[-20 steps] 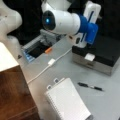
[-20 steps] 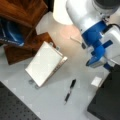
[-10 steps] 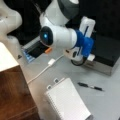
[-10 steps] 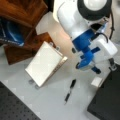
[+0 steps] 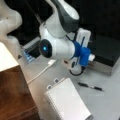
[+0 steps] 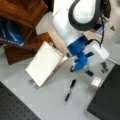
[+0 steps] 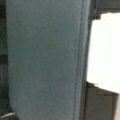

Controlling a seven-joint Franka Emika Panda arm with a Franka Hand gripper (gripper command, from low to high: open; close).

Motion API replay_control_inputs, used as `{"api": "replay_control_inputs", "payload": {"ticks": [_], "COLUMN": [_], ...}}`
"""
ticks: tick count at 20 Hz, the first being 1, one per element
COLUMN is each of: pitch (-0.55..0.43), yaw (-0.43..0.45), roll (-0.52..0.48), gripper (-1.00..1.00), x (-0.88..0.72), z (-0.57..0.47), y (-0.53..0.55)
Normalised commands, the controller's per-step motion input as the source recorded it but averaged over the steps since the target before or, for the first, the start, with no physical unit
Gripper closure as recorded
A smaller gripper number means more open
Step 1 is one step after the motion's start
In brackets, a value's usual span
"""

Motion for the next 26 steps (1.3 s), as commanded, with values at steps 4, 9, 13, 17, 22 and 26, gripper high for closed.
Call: {"api": "replay_control_inputs", "payload": {"ticks": [4, 9, 13, 17, 22, 26], "pitch": [-0.108, -0.099, -0.09, -0.071, -0.068, -0.062], "yaw": [0.275, 0.215, 0.149, 0.118, 0.099, 0.064], "roll": [0.028, 0.062, 0.093, 0.121, 0.15, 0.157], "gripper": [-1.0, -1.0, -1.0, -1.0, -1.0, -1.0], "x": [0.19, 0.26, 0.27, 0.24, 0.19, 0.17], "z": [-0.25, -0.2, -0.09, -0.03, -0.02, -0.05], "y": [-0.2, -0.17, -0.1, -0.04, 0.03, 0.06]}}
